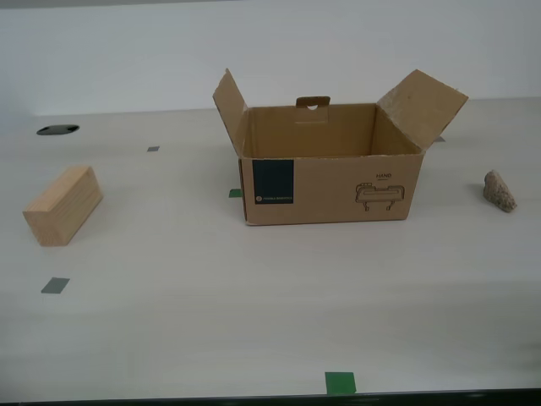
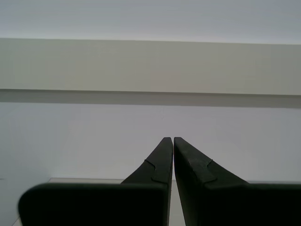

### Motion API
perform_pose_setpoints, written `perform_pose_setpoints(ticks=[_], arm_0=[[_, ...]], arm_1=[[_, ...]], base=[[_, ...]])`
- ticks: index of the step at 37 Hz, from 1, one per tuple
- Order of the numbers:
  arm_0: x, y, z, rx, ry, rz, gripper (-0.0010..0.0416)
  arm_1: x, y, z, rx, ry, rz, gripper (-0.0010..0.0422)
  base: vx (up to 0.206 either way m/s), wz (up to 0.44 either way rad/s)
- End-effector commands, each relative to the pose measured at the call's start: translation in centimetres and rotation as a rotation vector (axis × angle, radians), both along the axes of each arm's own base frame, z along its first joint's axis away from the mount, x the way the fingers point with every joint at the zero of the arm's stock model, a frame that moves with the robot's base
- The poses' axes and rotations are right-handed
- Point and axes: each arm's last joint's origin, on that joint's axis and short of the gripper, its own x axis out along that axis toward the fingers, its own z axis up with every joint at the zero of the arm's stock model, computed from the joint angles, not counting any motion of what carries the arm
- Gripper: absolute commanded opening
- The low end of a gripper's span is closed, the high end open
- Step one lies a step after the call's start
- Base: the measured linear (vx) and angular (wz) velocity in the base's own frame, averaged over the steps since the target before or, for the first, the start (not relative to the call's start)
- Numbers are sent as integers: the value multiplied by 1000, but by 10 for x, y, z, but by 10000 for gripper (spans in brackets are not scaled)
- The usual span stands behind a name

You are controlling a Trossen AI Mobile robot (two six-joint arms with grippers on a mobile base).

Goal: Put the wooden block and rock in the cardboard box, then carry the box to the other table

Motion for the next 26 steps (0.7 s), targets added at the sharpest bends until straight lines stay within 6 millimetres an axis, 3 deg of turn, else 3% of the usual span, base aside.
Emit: perform_pose_setpoints(ticks=[1,26], arm_0=[[0,0,0,0,5,-1,0],[0,0,0,0,5,-1,0]], arm_1=[[0,0,1,1,-6,0,0],[0,0,1,1,-6,1,0]], base=[[0,0],[0,0]])
